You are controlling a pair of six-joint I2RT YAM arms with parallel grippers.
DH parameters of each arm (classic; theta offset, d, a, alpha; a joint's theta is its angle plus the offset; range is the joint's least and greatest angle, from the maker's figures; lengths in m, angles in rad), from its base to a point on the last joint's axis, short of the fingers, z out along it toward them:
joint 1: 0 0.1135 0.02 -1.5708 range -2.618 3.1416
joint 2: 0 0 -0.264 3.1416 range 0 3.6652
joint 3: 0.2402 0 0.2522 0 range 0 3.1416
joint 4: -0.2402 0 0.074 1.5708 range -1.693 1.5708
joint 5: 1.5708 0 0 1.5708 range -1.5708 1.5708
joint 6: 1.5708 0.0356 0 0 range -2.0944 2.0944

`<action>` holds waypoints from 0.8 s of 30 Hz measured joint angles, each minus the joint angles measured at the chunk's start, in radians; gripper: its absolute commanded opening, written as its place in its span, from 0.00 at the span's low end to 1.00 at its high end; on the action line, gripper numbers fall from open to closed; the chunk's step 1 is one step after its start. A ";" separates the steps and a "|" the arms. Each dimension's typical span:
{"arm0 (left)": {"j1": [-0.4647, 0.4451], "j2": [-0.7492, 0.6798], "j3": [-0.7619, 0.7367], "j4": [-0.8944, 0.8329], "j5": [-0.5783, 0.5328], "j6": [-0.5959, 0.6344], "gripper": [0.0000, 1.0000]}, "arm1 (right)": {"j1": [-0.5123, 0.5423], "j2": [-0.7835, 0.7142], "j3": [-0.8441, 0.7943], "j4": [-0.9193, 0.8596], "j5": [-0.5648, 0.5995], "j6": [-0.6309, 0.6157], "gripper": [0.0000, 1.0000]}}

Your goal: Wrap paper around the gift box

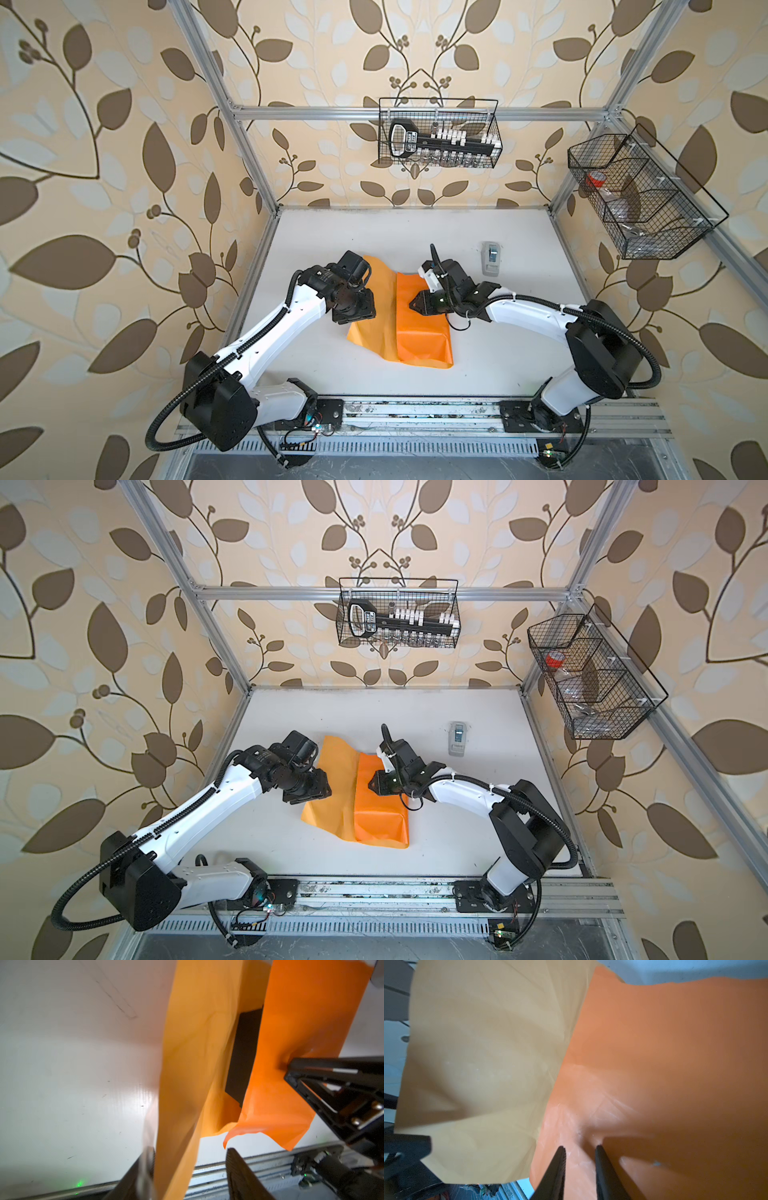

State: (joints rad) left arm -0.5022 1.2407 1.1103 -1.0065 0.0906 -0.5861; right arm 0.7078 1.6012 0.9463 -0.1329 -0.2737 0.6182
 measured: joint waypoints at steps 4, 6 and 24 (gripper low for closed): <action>0.000 -0.074 0.071 -0.013 -0.066 0.025 0.63 | 0.000 0.000 0.000 0.001 0.000 0.003 0.27; 0.000 -0.103 0.089 -0.010 -0.055 0.034 0.66 | 0.000 0.000 0.000 0.001 0.000 0.003 0.27; 0.000 0.087 -0.389 0.635 0.492 -0.131 0.66 | 0.000 0.000 0.000 0.001 0.000 0.003 0.27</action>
State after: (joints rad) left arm -0.5022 1.3281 0.7208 -0.3714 0.5831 -0.7174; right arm 0.7078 1.6012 0.9463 -0.1322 -0.2737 0.6212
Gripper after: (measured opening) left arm 0.670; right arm 0.273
